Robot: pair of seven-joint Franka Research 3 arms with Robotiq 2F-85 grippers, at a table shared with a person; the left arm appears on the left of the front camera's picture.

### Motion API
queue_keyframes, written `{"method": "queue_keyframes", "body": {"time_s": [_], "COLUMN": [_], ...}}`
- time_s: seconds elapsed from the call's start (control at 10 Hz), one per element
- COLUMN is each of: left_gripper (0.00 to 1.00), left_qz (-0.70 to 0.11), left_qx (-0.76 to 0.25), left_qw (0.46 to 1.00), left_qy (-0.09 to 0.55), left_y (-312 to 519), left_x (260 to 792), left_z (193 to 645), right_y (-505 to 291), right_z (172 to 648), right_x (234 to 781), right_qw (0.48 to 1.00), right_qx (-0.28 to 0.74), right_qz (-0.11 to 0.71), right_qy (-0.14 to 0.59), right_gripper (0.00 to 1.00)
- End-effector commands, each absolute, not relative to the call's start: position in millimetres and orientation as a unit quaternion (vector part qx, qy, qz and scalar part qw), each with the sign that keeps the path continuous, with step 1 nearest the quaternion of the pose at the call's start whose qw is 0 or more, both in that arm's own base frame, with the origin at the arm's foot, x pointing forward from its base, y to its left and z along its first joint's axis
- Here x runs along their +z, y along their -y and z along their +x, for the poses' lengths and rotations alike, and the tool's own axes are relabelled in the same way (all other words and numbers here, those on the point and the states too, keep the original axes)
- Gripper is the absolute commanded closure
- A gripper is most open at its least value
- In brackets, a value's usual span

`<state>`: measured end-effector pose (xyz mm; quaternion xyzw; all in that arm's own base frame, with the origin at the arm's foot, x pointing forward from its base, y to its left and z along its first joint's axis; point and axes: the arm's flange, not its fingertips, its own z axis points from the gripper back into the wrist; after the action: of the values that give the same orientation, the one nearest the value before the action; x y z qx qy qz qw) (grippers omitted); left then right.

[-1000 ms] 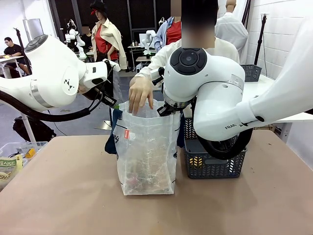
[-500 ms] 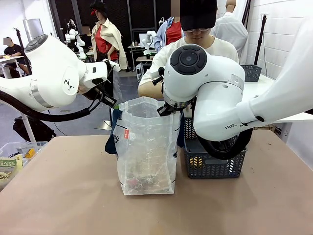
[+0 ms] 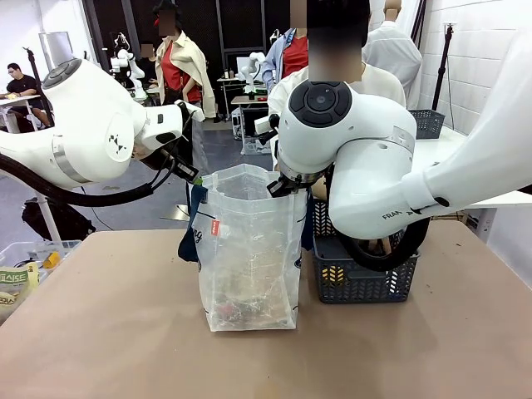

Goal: Transfer purchased items from the store into the shopping bag.
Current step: Move the Reusable shopping bag to the right side of the table.

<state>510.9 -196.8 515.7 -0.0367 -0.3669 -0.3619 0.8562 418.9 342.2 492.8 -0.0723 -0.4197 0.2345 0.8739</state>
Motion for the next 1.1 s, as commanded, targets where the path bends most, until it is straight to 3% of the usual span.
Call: {"method": "queue_keyframes", "body": {"time_s": [0.0,1.0], "left_gripper": [1.0,1.0], "left_qz": [-0.037,-0.037], "left_qx": [-0.362,-0.362], "left_qw": [0.856,0.856], "left_qy": [0.367,0.367], "left_y": [198.3,198.3], "left_x": [519.1,519.1], "left_z": [513.5,513.5], "right_y": [-341.3,-341.3], "right_z": [418.6,418.6], "right_x": [496.6,496.6], "right_qw": [0.877,0.877], "right_qx": [0.233,0.233], "right_qz": [-0.067,-0.067], "right_qy": [0.415,0.415], "right_gripper": [1.0,1.0]}}
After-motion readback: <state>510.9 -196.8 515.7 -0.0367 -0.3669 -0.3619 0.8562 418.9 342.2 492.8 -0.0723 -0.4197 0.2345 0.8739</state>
